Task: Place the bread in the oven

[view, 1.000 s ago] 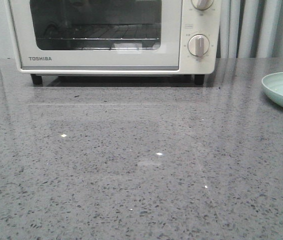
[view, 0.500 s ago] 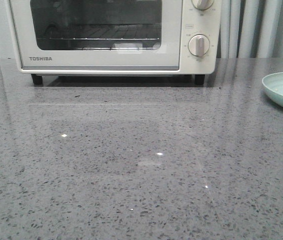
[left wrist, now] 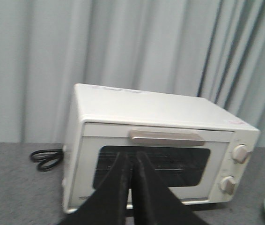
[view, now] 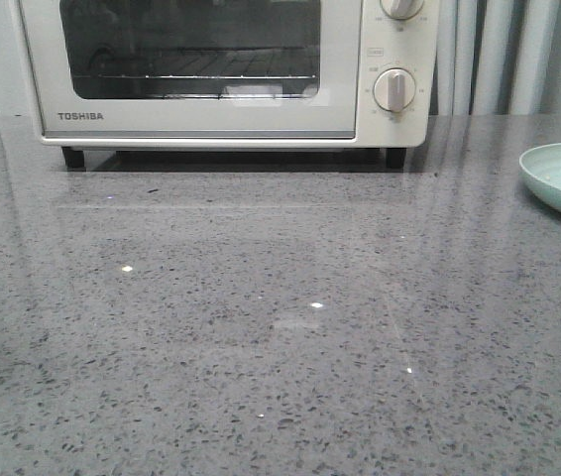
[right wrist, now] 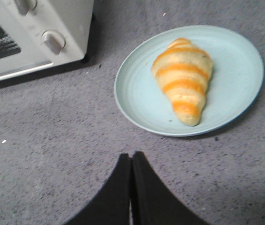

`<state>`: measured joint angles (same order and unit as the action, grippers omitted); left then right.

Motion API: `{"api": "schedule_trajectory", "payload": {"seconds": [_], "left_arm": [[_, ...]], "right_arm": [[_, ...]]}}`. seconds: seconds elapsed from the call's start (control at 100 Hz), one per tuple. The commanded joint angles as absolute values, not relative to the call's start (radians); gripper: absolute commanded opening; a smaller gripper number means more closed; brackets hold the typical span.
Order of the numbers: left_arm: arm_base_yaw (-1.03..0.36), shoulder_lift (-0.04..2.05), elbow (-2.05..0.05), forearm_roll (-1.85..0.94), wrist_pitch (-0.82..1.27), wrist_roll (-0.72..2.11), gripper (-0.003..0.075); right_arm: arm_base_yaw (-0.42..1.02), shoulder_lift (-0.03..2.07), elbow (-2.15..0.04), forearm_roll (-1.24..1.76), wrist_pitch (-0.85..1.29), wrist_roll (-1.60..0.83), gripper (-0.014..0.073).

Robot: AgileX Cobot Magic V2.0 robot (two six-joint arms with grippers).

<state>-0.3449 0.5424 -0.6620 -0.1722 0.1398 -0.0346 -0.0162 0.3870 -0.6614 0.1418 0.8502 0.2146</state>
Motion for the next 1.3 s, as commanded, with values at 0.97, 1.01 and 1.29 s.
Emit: {"api": "schedule_trajectory", "payload": {"seconds": [0.97, 1.01, 1.29], "left_arm": [[-0.540, 1.435, -1.213, -0.116, -0.125, -0.027, -0.0022], [-0.534, 1.441, -1.216, -0.116, -0.125, -0.027, -0.0022], [-0.466, 1.461, -1.216, -0.116, -0.172, -0.027, -0.0022]], "right_arm": [[-0.022, 0.450, -0.734, 0.170, 0.896, 0.179, -0.0066], [-0.022, 0.450, -0.734, 0.170, 0.896, 0.179, -0.0066], [-0.022, 0.450, -0.734, 0.170, 0.896, 0.179, -0.0066]]}}
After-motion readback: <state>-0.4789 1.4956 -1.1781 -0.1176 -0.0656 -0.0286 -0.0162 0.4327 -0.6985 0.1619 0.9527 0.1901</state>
